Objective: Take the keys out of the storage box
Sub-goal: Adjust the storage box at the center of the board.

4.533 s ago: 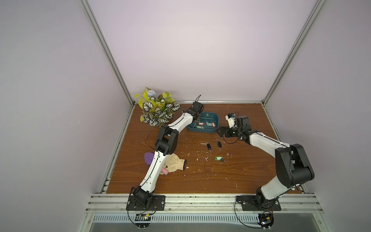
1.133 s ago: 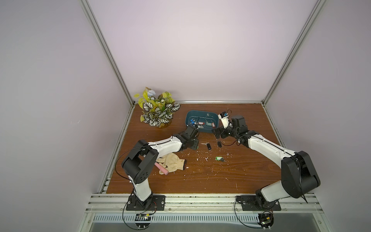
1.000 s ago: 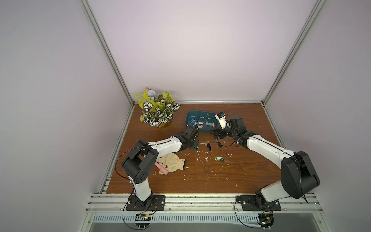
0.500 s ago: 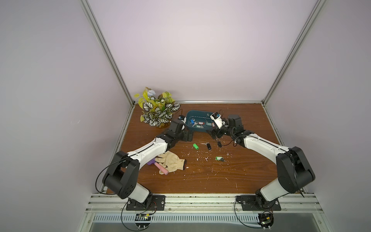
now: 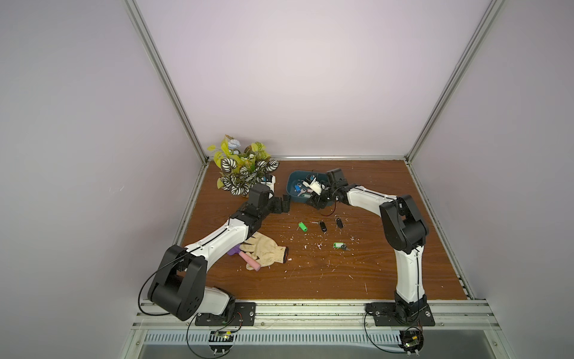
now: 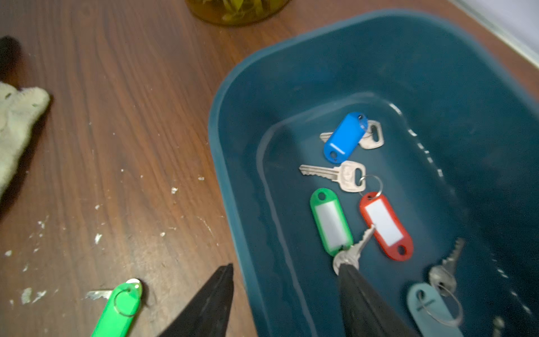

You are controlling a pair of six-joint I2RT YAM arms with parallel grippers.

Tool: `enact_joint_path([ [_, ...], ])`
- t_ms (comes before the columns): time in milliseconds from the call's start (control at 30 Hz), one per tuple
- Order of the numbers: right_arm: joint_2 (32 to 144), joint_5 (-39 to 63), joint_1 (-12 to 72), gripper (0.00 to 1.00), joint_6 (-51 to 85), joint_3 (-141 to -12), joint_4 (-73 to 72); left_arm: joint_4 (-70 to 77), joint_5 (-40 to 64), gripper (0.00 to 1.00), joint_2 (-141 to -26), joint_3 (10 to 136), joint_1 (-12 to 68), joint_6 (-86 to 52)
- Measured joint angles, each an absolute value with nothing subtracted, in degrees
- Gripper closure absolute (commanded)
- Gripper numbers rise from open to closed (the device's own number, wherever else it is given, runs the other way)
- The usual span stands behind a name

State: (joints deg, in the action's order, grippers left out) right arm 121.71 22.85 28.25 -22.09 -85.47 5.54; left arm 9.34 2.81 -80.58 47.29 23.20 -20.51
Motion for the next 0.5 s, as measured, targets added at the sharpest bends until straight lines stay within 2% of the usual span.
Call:
enact_joint_path([
  [67, 122.9, 23.1, 28.4, 0.47, -22.7, -87.3, 7.1, 9.6, 3.0, 0.00, -80.6, 47.3, 22.9, -20.3],
  [200, 123.9, 24.1, 28.6, 0.71, -23.6, -90.0, 9.6, 10.4, 3.7, 0.01, -80.6, 47.2, 22.0, -19.9],
  [433, 124.3, 26.3, 28.8, 0.98, -25.7, -93.9, 14.5, 10.5, 4.1, 0.00, -80.6, 47.1, 21.3, -19.8],
  [500, 124.3, 27.3, 28.8, 1.00, -26.1, -95.6, 16.0, 10.5, 4.1, 0.01, -80.6, 47.1, 21.3, -19.7],
])
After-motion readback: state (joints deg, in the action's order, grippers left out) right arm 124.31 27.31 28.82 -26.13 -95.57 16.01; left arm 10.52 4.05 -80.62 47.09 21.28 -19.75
